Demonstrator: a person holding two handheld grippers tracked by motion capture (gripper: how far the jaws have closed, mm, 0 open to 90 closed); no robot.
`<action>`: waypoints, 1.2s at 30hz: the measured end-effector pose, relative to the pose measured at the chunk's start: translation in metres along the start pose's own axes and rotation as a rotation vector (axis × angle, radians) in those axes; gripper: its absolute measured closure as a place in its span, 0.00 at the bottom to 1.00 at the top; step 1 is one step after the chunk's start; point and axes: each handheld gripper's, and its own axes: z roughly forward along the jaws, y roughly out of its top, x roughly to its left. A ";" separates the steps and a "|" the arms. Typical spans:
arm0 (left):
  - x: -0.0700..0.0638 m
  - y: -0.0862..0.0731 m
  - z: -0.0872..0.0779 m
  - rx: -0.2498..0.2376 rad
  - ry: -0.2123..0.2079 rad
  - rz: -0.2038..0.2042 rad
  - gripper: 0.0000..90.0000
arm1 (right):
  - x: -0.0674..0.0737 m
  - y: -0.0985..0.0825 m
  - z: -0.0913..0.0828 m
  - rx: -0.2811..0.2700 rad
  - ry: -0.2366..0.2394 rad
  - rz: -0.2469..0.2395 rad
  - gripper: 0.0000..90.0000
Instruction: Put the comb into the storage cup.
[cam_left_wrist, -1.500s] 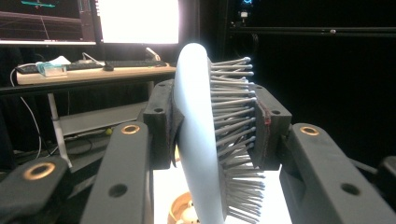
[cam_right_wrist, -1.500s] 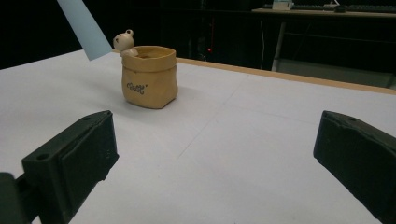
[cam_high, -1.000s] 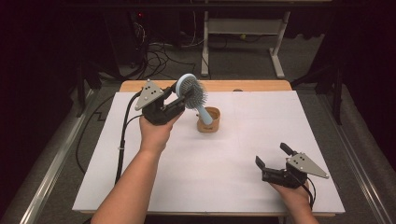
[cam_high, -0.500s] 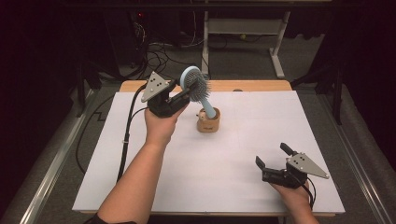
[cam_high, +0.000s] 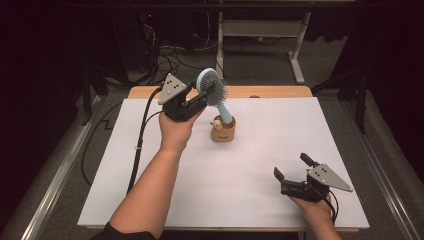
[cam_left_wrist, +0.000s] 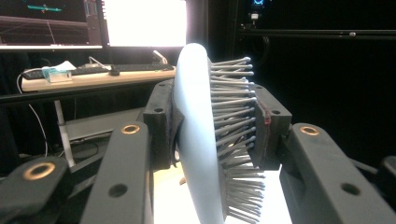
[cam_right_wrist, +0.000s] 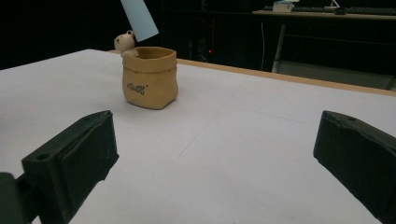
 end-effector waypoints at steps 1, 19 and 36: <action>0.001 -0.001 0.001 0.002 0.000 0.000 0.65 | 0.000 0.000 0.000 -0.001 0.000 0.002 0.00; 0.002 -0.010 0.011 0.018 0.021 -0.011 0.65 | 0.000 0.000 0.000 -0.004 0.001 0.002 0.00; 0.004 -0.018 0.022 0.043 0.032 -0.023 0.65 | 0.000 0.001 -0.001 -0.017 -0.005 0.000 0.00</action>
